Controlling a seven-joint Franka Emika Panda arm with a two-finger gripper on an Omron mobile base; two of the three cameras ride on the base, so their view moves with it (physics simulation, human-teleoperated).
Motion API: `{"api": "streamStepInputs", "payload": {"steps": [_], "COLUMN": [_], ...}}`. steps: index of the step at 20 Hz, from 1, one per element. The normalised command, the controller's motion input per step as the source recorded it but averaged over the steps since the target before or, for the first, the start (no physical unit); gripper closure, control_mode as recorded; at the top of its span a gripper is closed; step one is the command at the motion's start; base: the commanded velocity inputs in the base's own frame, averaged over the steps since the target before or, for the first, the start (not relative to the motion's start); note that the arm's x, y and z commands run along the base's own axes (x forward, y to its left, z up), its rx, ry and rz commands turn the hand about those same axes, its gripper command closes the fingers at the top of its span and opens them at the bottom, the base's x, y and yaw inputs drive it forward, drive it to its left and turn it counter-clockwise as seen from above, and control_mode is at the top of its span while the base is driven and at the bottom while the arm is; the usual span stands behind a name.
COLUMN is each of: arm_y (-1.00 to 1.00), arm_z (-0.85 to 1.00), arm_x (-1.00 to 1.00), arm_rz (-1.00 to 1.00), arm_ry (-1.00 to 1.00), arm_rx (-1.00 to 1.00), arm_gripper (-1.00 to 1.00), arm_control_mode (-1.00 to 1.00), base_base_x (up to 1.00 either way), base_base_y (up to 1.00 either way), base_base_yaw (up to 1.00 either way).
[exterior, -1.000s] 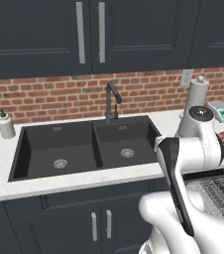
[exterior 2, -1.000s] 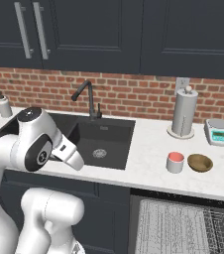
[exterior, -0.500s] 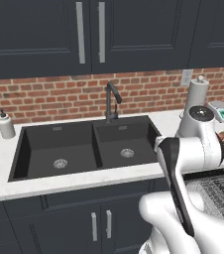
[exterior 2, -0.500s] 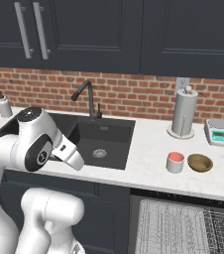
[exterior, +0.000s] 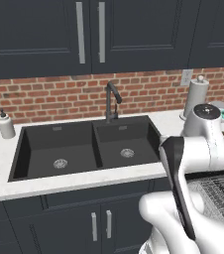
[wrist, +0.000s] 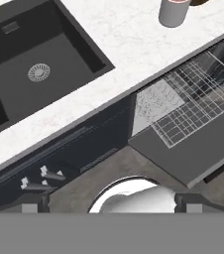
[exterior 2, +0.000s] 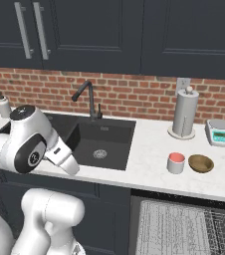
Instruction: Pick up the cup and bowl from the counter, place them in the dishwasher, and close the dishwasher door.
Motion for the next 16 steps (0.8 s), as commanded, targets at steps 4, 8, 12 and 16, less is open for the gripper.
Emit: {"api": "streamStepInputs", "payload": {"steps": [4,8,12,16], "arm_y": [0.00,0.00,0.00,0.00], "arm_z": [-0.26,-0.26,-0.10,-0.01], "arm_x": [-0.48,-0.34,-0.05,0.17], "arm_rz": [-0.33,-0.37,-0.33,-0.13], "arm_ry": [-0.13,-0.16,-0.07,-0.05], "arm_rx": [0.00,0.00,0.00,0.00], "arm_gripper": [-1.00,-1.00,-1.00,-1.00], "arm_control_mode": [-1.00,-1.00,-1.00,-1.00], "base_base_x": [0.00,0.00,0.00,0.00], "base_base_y": [0.00,0.00,0.00,0.00], "base_base_yaw": [0.00,0.00,0.00,0.00]}}
